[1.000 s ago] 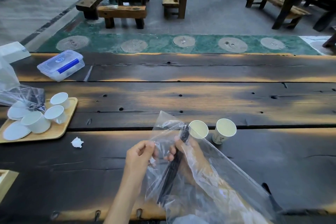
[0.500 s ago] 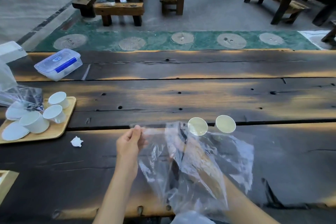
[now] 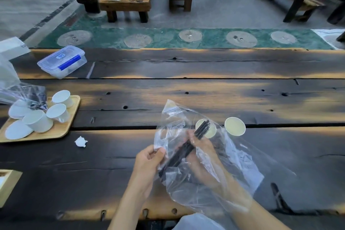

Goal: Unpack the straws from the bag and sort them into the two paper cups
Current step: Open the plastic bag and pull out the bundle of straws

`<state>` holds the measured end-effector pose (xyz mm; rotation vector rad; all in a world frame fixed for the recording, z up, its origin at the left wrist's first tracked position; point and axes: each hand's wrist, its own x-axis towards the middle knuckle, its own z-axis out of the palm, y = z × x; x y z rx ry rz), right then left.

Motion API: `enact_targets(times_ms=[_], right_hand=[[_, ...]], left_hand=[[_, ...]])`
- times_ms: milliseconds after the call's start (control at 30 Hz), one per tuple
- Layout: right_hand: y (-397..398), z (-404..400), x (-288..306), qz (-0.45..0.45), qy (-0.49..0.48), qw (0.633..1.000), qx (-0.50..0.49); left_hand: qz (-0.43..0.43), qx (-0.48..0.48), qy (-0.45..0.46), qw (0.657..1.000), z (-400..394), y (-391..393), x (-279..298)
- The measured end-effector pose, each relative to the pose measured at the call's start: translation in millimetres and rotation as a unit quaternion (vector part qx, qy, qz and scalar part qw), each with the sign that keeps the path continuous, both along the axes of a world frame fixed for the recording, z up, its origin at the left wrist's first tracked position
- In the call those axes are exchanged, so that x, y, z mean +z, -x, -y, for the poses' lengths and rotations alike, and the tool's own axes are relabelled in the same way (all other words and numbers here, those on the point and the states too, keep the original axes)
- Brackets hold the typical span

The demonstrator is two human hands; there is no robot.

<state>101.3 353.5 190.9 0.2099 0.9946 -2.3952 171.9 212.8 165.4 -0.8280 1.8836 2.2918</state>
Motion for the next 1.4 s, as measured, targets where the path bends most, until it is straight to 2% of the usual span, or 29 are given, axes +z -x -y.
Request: enact_targets(times_ms=[33, 167, 233, 300, 367, 467, 533, 700, 900, 1000, 1100, 1200, 1267, 1400], right_hand=[[-0.2, 1.8, -10.4, -0.008, 0.04, 0.999, 0.019], [-3.9, -9.1, -27.5, 0.036, 0.09, 0.994, 0.054], [-0.4, -14.5, -23.0, 0.033, 0.086, 0.995, 0.05], [3.3, -17.3, -16.3, 0.033, 0.041, 0.999, 0.015], [6.9, -15.3, -12.9, 0.036, 0.012, 0.999, -0.007], [12.6, -8.7, -18.9, 0.066, 0.043, 0.996, -0.036], [16.3, 1.6, -20.7, 0.041, 0.014, 0.999, -0.021], [15.8, -4.6, -31.3, 0.032, -0.017, 0.999, 0.031], [17.6, -18.2, -22.1, 0.048, -0.055, 0.997, 0.009], [22.1, -23.6, -17.8, 0.008, -0.047, 0.999, 0.009], [26.4, -21.3, -13.6, -0.005, -0.1, 0.995, 0.005], [21.6, -22.2, -13.9, 0.043, -0.028, 0.999, 0.005], [20.7, -22.1, -15.9, 0.062, -0.021, 0.998, 0.008], [22.8, -27.1, -24.5, 0.136, -0.048, 0.989, 0.035]], left_hand=[[0.0, 0.018, 0.005, 1.0, -1.0, 2.3, -0.5], [-0.011, 0.085, -0.013, 0.996, -8.4, 2.0, 3.9], [-0.008, 0.135, -0.03, 0.99, -4.0, 1.1, -1.2], [-0.004, 0.156, -0.036, 0.987, 0.7, 2.0, -4.5], [-0.012, 0.123, -0.055, 0.991, 1.0, 2.9, -1.7], [-0.012, -0.008, -0.074, 0.997, -2.4, -0.6, 0.5], [0.001, -0.071, -0.085, 0.994, -5.3, -3.5, -2.5], [-0.03, -0.003, -0.094, 0.995, -13.4, 0.2, -3.3], [-0.037, 0.106, -0.096, 0.989, -3.4, 7.1, -1.7], [-0.03, 0.131, -0.104, 0.985, -4.7, 11.1, -2.1], [-0.035, 0.097, -0.108, 0.989, -8.5, 13.1, -0.7], [-0.024, -0.002, -0.112, 0.993, -8.0, 13.2, 1.3], [-0.029, -0.046, -0.107, 0.993, -7.7, 12.7, 3.5], [-0.021, -0.028, -0.042, 0.998, -6.6, 14.1, 6.7]])
